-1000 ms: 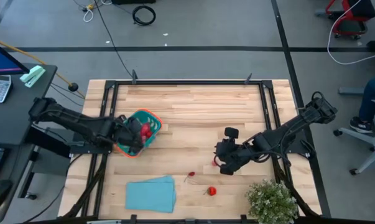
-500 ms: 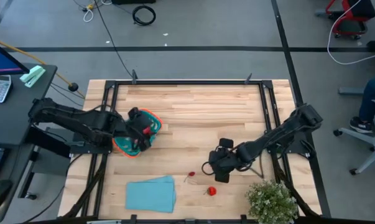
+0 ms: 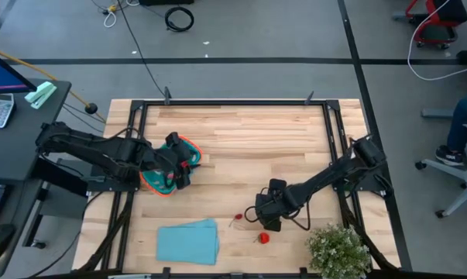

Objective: Pick and placing Produce into tupperware
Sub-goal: Put the pink apricot into the blue basket

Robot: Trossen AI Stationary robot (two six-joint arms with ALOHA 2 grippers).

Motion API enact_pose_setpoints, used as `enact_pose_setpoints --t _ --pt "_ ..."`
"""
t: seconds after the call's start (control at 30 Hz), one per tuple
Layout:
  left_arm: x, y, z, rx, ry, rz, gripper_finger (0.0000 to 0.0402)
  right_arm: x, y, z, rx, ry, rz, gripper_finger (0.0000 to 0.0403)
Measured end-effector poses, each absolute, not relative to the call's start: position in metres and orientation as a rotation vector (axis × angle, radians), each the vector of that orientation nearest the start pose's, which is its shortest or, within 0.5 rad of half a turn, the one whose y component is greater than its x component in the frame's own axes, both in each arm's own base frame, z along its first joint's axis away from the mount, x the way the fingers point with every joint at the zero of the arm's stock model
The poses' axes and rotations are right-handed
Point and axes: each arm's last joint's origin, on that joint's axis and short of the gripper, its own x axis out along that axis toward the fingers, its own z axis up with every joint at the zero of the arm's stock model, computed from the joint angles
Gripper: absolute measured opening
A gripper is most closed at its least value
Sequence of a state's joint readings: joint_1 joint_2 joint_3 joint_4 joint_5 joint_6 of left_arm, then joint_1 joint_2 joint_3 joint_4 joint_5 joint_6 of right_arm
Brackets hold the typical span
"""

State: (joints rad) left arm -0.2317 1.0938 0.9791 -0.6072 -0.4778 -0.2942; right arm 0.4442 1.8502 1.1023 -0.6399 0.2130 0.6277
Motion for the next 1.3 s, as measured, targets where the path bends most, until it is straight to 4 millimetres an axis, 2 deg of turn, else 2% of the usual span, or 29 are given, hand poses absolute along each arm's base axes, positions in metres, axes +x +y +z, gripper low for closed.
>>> enact_pose_setpoints --t 0.2,0.37,0.47,0.57,0.73,0.87,1.03,1.17,1.23,1.3 --pt "0.216 -0.037 0.308 -0.027 0.638 0.33 0.0207 0.306 0.135 0.129 0.075 1.312 -0.245 0.0227" --pt "0.216 -0.037 0.308 -0.027 0.637 0.33 0.0198 0.308 0.128 0.132 0.108 1.311 -0.257 0.0201" --pt "0.216 -0.037 0.308 -0.027 0.637 0.33 0.0192 0.31 0.124 0.136 0.133 1.279 -0.277 0.0165" --pt "0.216 -0.037 0.308 -0.027 0.637 0.33 0.0186 0.315 0.118 0.138 0.136 1.235 -0.295 0.0112" --pt "0.217 -0.037 0.308 -0.029 0.629 0.333 0.0176 0.327 0.106 0.141 0.065 1.169 -0.258 0.0033" --pt "0.216 -0.035 0.31 0.0 0.602 0.41 0.0167 0.354 0.085 0.16 0.02 0.99 -0.28 0.0031" --pt "0.215 -0.032 0.32 0.11 0.568 0.504 0.0154 0.399 0.055 0.203 0.068 0.61 -0.243 0.0042" --pt "0.214 -0.03 0.347 0.109 0.491 0.578 0.014 0.421 0.024 0.239 0.155 0.305 -0.181 0.0052" --pt "0.212 -0.029 0.363 0.126 0.462 0.584 0.0133 0.431 0.014 0.249 0.188 0.193 -0.149 0.0049" --pt "0.21 -0.028 0.382 0.152 0.422 0.594 0.0128 0.441 0.011 0.247 0.188 0.179 -0.133 0.0045"
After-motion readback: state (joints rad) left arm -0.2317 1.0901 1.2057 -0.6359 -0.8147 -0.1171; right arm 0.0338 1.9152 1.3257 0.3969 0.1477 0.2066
